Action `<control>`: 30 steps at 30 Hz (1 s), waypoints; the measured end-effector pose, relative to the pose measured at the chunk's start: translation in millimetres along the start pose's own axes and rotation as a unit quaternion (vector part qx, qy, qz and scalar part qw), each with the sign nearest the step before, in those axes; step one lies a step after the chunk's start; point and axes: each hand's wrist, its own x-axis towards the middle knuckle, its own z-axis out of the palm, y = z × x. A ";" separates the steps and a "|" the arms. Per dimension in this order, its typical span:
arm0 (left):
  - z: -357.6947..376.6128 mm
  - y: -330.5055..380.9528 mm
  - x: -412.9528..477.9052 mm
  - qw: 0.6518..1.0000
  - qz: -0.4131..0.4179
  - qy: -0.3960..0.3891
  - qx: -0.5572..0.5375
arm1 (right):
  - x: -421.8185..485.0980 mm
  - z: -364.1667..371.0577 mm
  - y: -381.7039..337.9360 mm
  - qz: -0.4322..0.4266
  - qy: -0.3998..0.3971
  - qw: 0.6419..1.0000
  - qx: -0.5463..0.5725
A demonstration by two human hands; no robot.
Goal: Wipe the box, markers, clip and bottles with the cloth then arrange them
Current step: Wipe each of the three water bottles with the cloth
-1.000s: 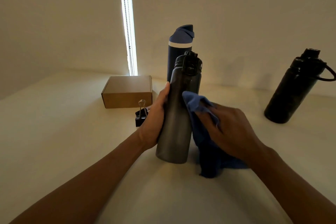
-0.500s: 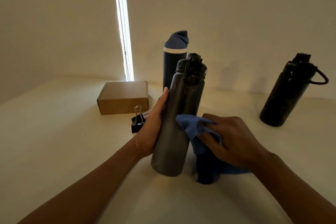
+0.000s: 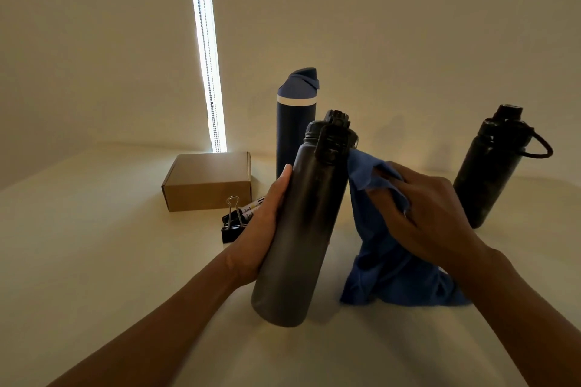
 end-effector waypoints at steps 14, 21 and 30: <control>5.1 1.1 0.1 0.997 0.029 0.062 0.022 | 26.3 -11.2 -29.0 0.133 -0.102 0.971 0.171; 13.0 -0.3 -0.2 0.995 0.054 0.087 0.007 | -13.6 4.8 -33.0 0.003 -0.213 0.974 0.083; 2.6 3.0 -2.1 0.999 0.022 0.033 0.002 | -46.0 14.5 -79.7 -0.106 -0.475 0.873 0.029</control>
